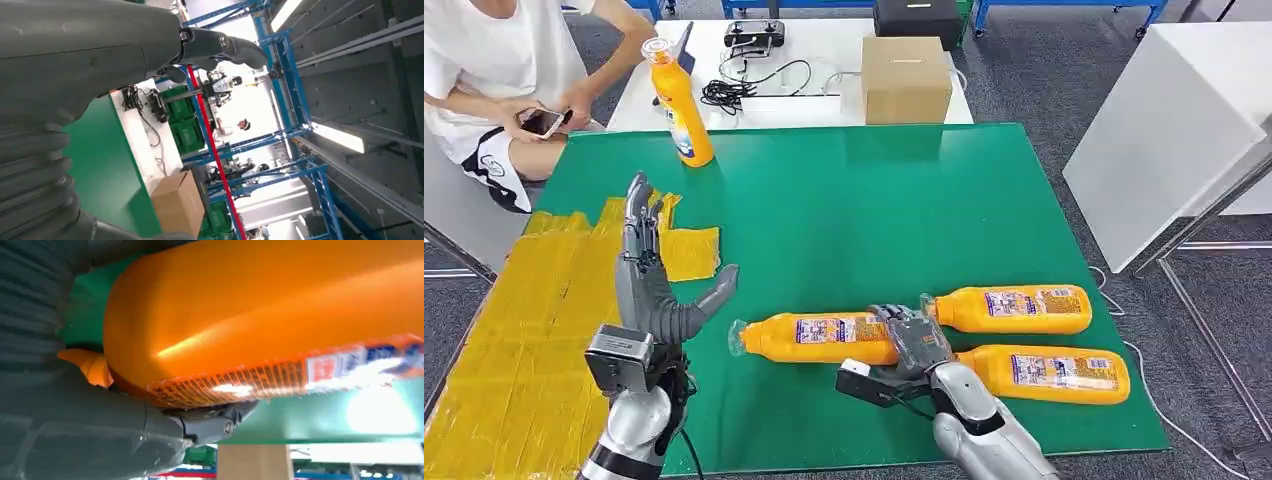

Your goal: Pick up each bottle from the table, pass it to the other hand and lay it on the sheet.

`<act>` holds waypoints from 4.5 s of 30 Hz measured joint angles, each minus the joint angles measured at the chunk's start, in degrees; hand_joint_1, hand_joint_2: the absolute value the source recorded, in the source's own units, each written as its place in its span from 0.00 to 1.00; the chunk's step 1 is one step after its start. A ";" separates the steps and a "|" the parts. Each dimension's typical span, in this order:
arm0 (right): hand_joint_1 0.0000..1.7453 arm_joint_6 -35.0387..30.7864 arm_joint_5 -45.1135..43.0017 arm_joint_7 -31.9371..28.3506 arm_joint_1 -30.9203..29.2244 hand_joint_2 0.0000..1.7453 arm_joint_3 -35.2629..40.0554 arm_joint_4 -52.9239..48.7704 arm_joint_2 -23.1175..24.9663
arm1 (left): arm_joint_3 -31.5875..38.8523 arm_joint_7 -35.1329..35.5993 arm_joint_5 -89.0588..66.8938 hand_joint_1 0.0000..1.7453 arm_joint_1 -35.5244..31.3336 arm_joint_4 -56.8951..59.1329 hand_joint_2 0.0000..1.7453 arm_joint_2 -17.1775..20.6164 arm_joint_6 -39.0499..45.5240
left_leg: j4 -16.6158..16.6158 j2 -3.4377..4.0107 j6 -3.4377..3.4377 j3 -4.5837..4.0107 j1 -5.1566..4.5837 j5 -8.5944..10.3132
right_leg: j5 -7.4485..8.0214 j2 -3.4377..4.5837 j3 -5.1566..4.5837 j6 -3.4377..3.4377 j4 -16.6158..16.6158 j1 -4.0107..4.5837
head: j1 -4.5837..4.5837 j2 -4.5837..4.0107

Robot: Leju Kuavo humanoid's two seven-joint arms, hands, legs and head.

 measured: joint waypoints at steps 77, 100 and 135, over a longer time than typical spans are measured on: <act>1.00 -14.56 -23.30 -19.26 4.12 1.00 -12.01 -12.16 11.02 | 0.77 15.04 33.81 0.00 -3.79 5.88 1.00 2.32 -28.65 | -0.01 0.02 -0.01 -0.24 0.01 0.00 | 0.00 0.01 -0.24 0.00 0.02 0.00 | 0.02 0.00; 1.00 -15.92 -21.01 -19.28 -1.72 1.00 -8.01 -2.89 14.23 | -0.50 15.00 36.00 0.00 -4.71 5.88 1.00 2.32 -30.58 | -0.01 0.02 -0.01 -0.25 0.01 0.00 | 0.00 0.01 -0.26 0.00 0.02 0.00 | 0.02 0.00; 1.00 -17.38 -10.58 -15.02 -6.41 1.00 10.03 2.55 16.81 | 5.62 11.87 47.12 1.00 -2.33 6.01 1.00 0.88 -31.91 | 0.00 0.08 -0.03 -0.33 0.01 0.01 | -0.01 0.02 -0.39 -0.01 0.03 0.00 | 0.02 0.00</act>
